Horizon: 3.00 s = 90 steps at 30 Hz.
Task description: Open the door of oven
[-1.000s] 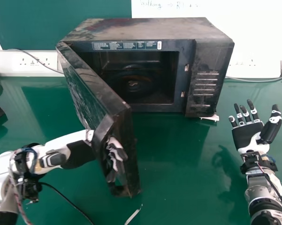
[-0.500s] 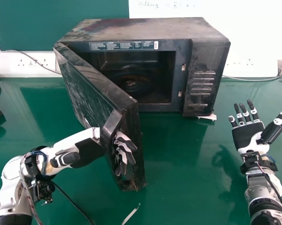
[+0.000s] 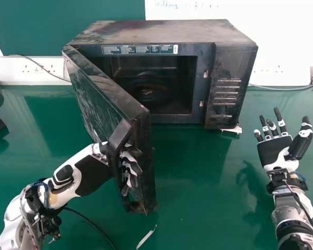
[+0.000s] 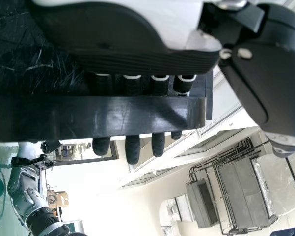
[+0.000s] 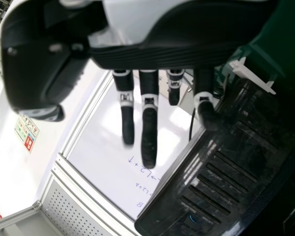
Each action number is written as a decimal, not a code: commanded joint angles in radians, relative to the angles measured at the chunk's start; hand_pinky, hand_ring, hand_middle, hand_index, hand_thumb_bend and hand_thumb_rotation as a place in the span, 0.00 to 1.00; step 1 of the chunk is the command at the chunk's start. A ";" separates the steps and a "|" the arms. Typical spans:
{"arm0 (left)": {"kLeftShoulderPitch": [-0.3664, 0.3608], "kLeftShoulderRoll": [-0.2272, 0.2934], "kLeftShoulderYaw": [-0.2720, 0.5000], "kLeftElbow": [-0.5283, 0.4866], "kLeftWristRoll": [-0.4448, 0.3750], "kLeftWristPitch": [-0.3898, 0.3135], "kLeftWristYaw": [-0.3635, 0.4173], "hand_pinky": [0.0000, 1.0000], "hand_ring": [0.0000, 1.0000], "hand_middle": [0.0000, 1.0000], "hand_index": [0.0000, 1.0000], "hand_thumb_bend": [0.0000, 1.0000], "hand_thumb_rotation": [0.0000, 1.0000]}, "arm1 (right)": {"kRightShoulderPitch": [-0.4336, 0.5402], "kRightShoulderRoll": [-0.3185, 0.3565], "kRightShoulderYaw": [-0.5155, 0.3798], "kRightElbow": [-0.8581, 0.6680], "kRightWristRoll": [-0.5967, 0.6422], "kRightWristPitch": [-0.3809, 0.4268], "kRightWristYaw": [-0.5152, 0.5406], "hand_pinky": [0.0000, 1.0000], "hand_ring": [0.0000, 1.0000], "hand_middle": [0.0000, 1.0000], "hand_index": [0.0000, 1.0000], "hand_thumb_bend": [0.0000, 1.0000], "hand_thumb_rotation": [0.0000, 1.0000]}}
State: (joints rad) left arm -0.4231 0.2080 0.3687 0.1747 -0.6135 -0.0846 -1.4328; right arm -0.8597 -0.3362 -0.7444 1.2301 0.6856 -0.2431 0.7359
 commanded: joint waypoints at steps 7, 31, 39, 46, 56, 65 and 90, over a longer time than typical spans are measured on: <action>-0.102 -0.015 0.321 -0.302 -0.521 -0.073 0.136 0.05 0.10 0.31 0.48 0.51 0.09 | -0.012 -0.020 -0.014 0.008 0.012 0.013 0.007 0.46 0.53 0.67 0.80 1.00 0.86; 0.126 0.502 0.597 -0.314 -0.487 0.323 0.044 0.04 0.09 0.21 0.48 0.51 0.08 | -0.010 -0.027 -0.019 0.006 0.017 0.021 0.008 0.46 0.52 0.67 0.81 1.00 0.85; 0.027 0.327 0.689 -0.362 -0.596 0.128 0.128 0.07 0.10 0.37 0.49 0.51 0.01 | -0.011 -0.032 -0.022 0.009 0.017 0.026 0.004 0.45 0.51 0.66 0.80 1.00 0.86; 0.075 0.509 0.867 -0.267 -0.570 0.113 -0.019 0.19 0.37 0.50 0.51 0.50 0.00 | -0.011 -0.036 -0.025 0.007 0.020 0.030 0.013 0.45 0.52 0.67 0.80 1.00 0.85; 0.078 0.695 1.004 -0.132 -0.538 0.147 -0.105 0.20 0.27 0.45 0.50 0.52 0.00 | -0.011 -0.036 -0.025 0.009 0.017 0.026 -0.004 0.44 0.51 0.65 0.79 1.00 0.86; -0.012 0.784 1.030 0.101 -0.437 0.060 0.019 0.09 0.18 0.31 0.47 1.00 0.97 | -0.011 -0.039 -0.027 0.009 0.020 0.032 0.002 0.45 0.51 0.66 0.80 1.00 0.83; -0.192 0.780 1.044 0.392 -0.239 -0.117 0.678 0.20 0.34 0.43 0.46 0.89 0.93 | -0.014 -0.044 -0.043 0.018 0.019 0.043 -0.003 0.44 0.52 0.66 0.80 1.00 0.83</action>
State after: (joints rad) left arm -0.2970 0.8723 1.1528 0.7831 -0.5818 -0.1226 -1.3322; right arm -0.8597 -0.3545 -0.7690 1.2332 0.6857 -0.2106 0.7341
